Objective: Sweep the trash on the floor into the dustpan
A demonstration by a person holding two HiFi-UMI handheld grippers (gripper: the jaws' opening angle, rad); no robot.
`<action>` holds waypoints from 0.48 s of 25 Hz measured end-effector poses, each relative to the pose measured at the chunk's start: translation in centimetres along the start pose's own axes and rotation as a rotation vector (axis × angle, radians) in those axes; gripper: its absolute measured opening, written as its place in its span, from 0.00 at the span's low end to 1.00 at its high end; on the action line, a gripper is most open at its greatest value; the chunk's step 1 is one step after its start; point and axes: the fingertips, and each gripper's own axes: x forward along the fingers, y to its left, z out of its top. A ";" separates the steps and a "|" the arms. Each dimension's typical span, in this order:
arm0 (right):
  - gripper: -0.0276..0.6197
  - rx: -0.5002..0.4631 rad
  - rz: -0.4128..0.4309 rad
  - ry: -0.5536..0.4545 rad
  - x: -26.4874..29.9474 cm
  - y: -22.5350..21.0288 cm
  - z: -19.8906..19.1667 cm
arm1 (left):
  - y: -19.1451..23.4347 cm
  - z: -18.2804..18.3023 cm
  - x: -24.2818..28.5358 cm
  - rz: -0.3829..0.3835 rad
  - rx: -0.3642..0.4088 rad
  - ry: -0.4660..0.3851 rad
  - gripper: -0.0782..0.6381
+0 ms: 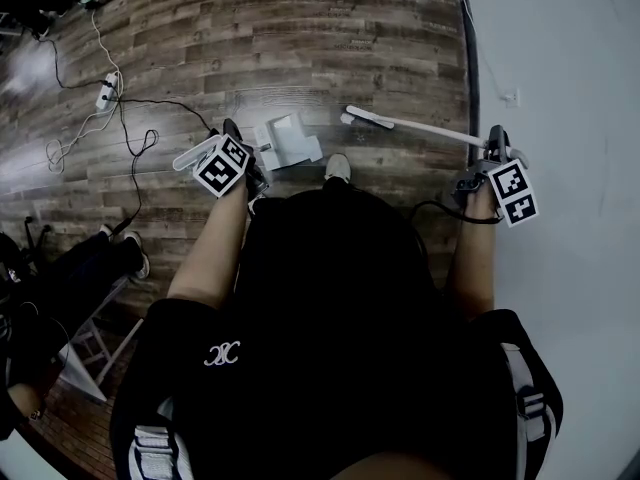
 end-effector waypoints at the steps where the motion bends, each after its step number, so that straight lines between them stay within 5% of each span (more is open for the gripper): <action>1: 0.18 0.003 -0.017 -0.004 0.2 -0.3 -0.1 | 0.1 0.0 0.0 0.001 0.001 0.000 0.32; 12: 0.18 -0.118 0.044 0.106 0.2 2.7 -6.2 | 0.5 -0.5 0.1 -0.042 -0.005 -0.009 0.32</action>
